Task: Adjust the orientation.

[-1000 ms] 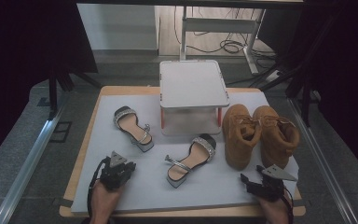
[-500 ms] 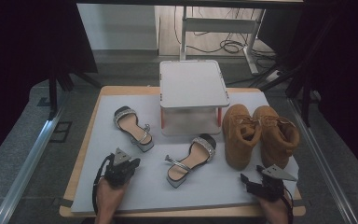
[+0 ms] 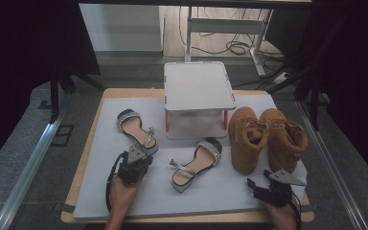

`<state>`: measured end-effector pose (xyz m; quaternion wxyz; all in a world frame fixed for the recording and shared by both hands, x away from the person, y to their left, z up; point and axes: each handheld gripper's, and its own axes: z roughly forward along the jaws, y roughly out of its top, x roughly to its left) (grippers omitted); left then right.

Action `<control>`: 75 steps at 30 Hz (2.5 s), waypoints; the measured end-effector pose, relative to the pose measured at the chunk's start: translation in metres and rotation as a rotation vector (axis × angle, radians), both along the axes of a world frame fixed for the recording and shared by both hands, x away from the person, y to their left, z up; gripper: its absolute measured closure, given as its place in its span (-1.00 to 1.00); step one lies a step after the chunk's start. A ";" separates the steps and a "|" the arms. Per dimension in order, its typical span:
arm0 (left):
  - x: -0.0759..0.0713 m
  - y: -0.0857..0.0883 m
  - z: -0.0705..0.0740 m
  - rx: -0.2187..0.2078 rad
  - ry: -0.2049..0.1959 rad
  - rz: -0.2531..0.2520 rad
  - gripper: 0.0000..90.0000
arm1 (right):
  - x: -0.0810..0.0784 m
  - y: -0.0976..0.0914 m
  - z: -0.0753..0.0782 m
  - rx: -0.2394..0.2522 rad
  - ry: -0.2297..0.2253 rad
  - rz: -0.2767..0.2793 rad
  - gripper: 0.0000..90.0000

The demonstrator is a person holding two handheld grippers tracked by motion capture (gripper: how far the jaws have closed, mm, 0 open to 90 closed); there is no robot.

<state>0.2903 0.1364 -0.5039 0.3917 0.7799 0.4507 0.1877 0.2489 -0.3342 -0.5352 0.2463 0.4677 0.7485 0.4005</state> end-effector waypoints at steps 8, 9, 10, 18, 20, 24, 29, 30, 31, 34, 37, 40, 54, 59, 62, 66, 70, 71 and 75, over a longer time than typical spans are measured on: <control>0.013 -0.013 0.001 -0.013 -0.003 0.010 0.99 | 0.000 0.000 0.000 0.000 0.000 0.000 -0.53; 0.015 -0.014 0.000 -0.013 -0.004 0.013 0.99 | 0.000 0.000 0.000 0.000 0.000 0.000 -0.53; 0.015 -0.014 0.000 -0.013 -0.004 0.013 0.99 | 0.000 0.000 0.000 0.000 0.000 0.000 -0.53; 0.024 -0.023 -0.001 -0.009 -0.015 0.037 0.99 | 0.000 0.000 0.000 0.000 0.000 0.000 -0.53; 0.029 -0.027 -0.001 -0.007 -0.019 0.043 0.99 | 0.000 0.000 0.000 0.000 0.000 0.000 -0.53; 0.035 -0.033 -0.002 -0.013 -0.023 0.056 0.99 | 0.000 0.000 0.000 0.000 0.001 0.000 -0.53; 0.042 -0.039 -0.004 -0.005 -0.023 0.073 0.98 | 0.000 0.000 0.000 0.000 0.000 0.000 -0.53; 0.044 -0.041 -0.005 0.001 -0.023 0.077 0.98 | 0.000 0.000 0.000 0.000 0.000 0.001 -0.53; 0.045 -0.042 -0.005 0.003 -0.023 0.080 0.98 | 0.000 0.000 0.000 0.000 -0.001 0.001 -0.53; 0.048 -0.044 -0.006 0.010 -0.025 0.087 0.98 | 0.000 0.000 0.000 0.000 0.000 0.000 -0.53; 0.051 -0.046 -0.008 0.027 -0.025 0.100 0.98 | 0.000 0.000 0.000 0.000 0.000 0.000 -0.53; 0.054 -0.044 -0.008 0.027 -0.020 0.120 0.98 | 0.000 0.000 0.000 0.000 0.000 0.000 -0.53; 0.050 -0.040 -0.009 0.062 -0.016 0.123 0.99 | 0.000 0.000 0.000 0.000 0.000 0.001 -0.53; 0.044 -0.033 -0.009 0.062 -0.014 0.127 0.99 | 0.000 0.000 0.000 0.000 0.000 0.001 -0.53; 0.039 -0.028 -0.008 0.066 -0.014 0.127 0.99 | 0.000 0.000 0.000 0.000 0.000 0.000 -0.53; 0.035 -0.023 -0.009 0.064 -0.014 0.130 0.99 | 0.000 0.000 0.000 0.000 0.000 0.000 -0.53; 0.030 -0.017 -0.009 0.067 -0.014 0.137 0.99 | 0.000 0.000 0.000 0.000 0.000 0.000 -0.53; 0.028 -0.014 -0.008 0.069 -0.012 0.140 0.99 | 0.000 0.000 0.000 0.000 0.000 0.000 -0.53; 0.023 -0.006 -0.009 0.074 -0.014 0.147 0.99 | 0.000 0.000 0.000 0.000 0.000 0.000 -0.53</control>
